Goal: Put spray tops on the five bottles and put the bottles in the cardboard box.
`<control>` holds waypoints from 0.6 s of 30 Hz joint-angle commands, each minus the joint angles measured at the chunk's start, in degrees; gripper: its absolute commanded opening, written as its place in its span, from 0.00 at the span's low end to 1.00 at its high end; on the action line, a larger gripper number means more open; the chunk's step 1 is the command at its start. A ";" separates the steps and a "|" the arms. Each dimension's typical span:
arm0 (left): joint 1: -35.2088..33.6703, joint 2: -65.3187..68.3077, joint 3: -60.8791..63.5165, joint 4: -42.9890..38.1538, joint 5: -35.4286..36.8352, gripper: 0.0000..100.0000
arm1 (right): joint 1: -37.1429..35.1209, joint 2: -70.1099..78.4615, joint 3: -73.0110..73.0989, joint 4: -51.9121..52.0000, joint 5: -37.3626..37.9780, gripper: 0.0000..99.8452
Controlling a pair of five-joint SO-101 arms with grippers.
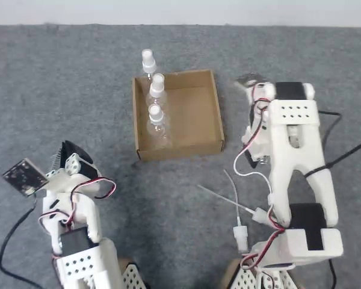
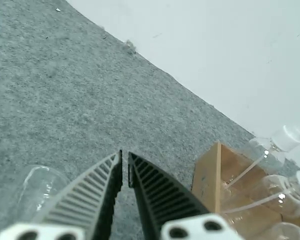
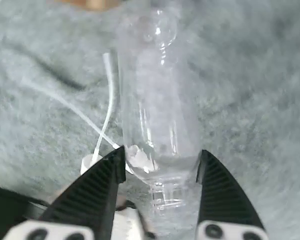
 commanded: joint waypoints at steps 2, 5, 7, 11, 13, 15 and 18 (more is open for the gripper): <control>-0.26 -0.79 -0.75 -1.05 -0.53 0.01 | 1.98 -2.77 -2.64 2.42 -10.64 0.15; -0.26 -0.79 -0.75 -1.05 -0.53 0.01 | 1.63 -2.86 -0.44 2.33 -19.69 0.15; -0.26 -0.79 -0.75 -1.05 -0.53 0.01 | 1.36 -2.77 0.97 2.24 -26.37 0.15; -0.26 -0.79 -0.75 -1.05 -0.53 0.01 | -1.10 -2.24 1.67 2.15 -41.23 0.15; -0.26 -0.79 -0.75 -1.05 -0.53 0.01 | -2.07 -2.15 2.81 2.15 -47.38 0.15; -0.26 -0.79 -0.75 -1.05 -0.53 0.01 | -3.91 -2.15 3.96 1.98 -51.08 0.15; -0.35 -0.70 -0.75 -1.05 -0.53 0.01 | -6.55 -2.15 5.71 -1.01 -54.15 0.15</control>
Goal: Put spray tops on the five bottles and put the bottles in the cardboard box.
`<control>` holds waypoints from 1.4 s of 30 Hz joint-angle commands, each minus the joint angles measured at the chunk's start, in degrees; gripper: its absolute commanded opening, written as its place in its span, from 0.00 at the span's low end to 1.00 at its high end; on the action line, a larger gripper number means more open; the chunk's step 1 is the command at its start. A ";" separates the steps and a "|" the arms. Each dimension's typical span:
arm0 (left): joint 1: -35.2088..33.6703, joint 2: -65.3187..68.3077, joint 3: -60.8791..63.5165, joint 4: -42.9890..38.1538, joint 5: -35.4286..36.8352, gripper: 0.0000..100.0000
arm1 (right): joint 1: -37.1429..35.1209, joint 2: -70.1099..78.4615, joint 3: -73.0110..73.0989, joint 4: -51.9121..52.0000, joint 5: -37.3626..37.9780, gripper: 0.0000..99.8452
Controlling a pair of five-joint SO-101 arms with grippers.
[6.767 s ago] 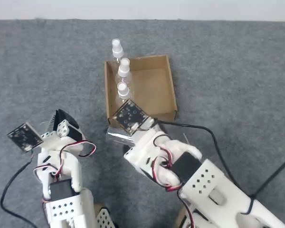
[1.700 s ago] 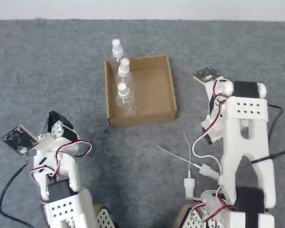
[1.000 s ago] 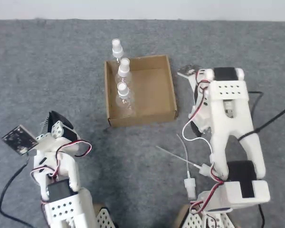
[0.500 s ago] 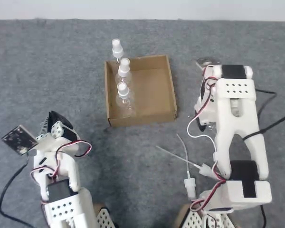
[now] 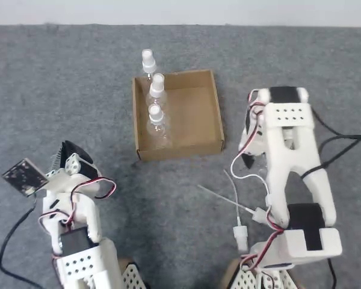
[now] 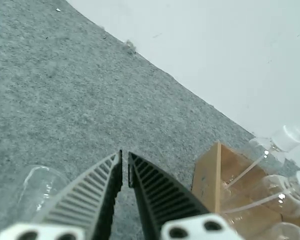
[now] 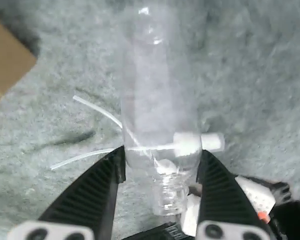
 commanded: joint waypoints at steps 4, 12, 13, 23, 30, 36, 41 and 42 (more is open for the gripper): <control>-0.35 -0.70 -0.75 -1.05 -0.53 0.01 | -2.77 -2.07 3.69 -8.04 -3.87 0.15; -0.35 -0.70 -0.75 -1.05 -0.53 0.01 | -4.53 -2.07 7.56 -15.60 -4.22 0.36; -0.35 -0.70 -0.75 -1.05 -0.53 0.01 | -4.70 -2.15 7.38 -15.69 -4.22 0.36; -0.35 -0.70 -0.75 -1.05 -0.53 0.01 | -7.87 -2.95 7.03 -15.52 -0.88 0.36; -0.35 -0.70 -0.75 -1.05 -0.53 0.01 | -5.67 -9.36 6.42 -14.46 11.34 0.36; -0.35 -0.70 -0.75 -1.05 -0.53 0.01 | -5.67 -11.91 6.42 -15.96 18.46 0.23; -0.35 -0.70 -0.75 -1.05 -0.53 0.01 | -5.67 -11.82 6.77 -20.70 28.92 0.05; -0.35 -0.70 -0.75 -1.05 -0.53 0.01 | -5.67 -11.82 6.77 -21.14 31.30 0.01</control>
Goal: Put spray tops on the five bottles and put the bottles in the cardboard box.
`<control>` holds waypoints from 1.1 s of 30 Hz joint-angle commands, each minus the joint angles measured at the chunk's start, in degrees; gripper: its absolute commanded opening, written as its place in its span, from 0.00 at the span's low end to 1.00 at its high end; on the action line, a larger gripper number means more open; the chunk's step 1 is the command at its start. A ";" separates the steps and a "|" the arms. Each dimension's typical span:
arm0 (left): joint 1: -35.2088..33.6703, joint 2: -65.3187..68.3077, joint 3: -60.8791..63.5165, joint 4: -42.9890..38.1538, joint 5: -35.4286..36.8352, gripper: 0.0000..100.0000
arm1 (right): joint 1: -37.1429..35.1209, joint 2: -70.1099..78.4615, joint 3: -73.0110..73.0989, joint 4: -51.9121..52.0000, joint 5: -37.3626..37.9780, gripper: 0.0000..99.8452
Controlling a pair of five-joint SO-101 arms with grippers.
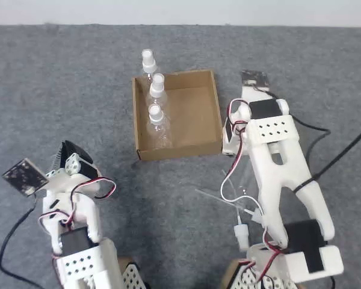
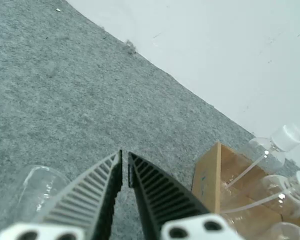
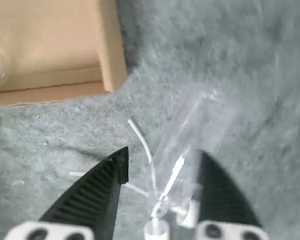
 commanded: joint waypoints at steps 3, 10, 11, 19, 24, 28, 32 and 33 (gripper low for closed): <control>-0.35 -0.70 -0.75 -1.05 -0.53 0.01 | 0.84 -3.65 -1.32 -2.42 12.66 0.02; -0.35 -0.70 -0.75 -1.05 -0.53 0.01 | 0.92 1.27 2.55 -7.34 22.24 0.02; -0.35 -0.70 -0.75 -1.05 -0.53 0.01 | 1.01 2.33 3.08 -8.48 22.95 0.02; -0.35 -0.70 -0.75 -1.05 -0.53 0.01 | 6.37 10.24 3.52 -14.73 23.38 0.02; -0.35 -0.70 -0.75 -1.05 -0.53 0.01 | 10.95 12.35 3.52 -15.34 23.38 0.02; -0.35 -0.70 -0.75 -1.05 -0.53 0.01 | 14.29 12.53 3.78 -14.81 23.38 0.02; -0.35 -0.70 -0.75 -1.05 -0.53 0.01 | 18.24 12.18 3.78 -14.81 23.38 0.02; -0.35 -0.70 -0.75 -1.05 -0.53 0.01 | 19.21 12.18 3.78 -14.81 23.38 0.02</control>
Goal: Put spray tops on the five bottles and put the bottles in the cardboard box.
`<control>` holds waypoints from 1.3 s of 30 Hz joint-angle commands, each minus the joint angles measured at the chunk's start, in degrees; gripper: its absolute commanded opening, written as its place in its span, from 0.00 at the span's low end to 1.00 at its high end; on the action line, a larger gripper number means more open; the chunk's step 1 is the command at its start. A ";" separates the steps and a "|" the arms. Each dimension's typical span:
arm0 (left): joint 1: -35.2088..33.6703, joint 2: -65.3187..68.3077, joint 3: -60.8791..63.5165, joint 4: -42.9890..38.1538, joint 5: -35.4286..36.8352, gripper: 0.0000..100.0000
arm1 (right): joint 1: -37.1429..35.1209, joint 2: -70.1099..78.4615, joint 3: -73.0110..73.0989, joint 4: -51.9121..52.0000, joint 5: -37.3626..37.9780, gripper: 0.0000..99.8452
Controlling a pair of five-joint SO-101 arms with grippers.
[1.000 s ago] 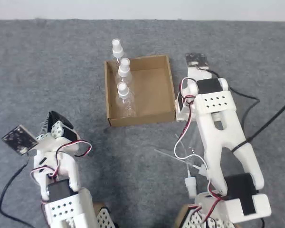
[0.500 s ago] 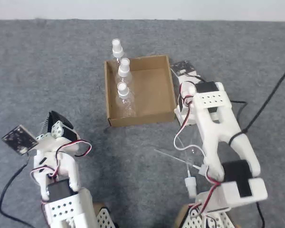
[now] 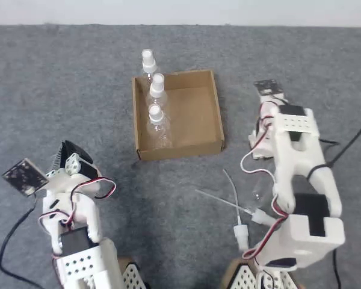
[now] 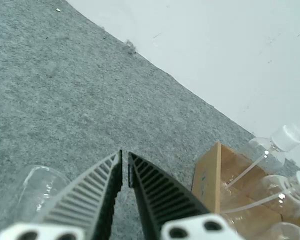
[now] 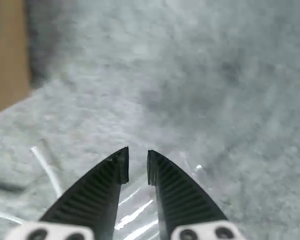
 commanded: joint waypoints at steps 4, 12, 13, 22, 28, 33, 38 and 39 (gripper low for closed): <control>-0.35 -0.70 -0.75 -1.05 -0.53 0.01 | 5.76 -1.36 -0.62 -0.04 0.79 0.02; -0.35 -0.70 -0.75 -1.05 -0.53 0.01 | 6.81 -1.45 -0.97 7.43 0.88 0.02; -0.35 -0.70 -0.75 -1.05 -0.53 0.01 | 6.81 -1.45 -0.97 8.22 0.88 0.02; -0.35 -0.70 -0.75 -1.05 -0.53 0.01 | 6.81 -5.76 -4.13 18.77 0.79 0.02; -0.35 -0.70 -0.75 -1.05 -0.53 0.01 | 6.37 -15.25 -4.40 20.79 0.79 0.02; -0.35 -0.62 -0.75 -1.05 -0.53 0.01 | 6.37 -19.30 -4.31 20.88 3.96 0.02; -0.35 -0.62 -0.75 -1.05 -0.53 0.01 | 6.20 -21.93 -4.31 25.19 19.69 0.02; -0.35 -0.62 -0.75 -1.05 -0.53 0.01 | 6.20 -22.55 -4.31 25.89 22.86 0.02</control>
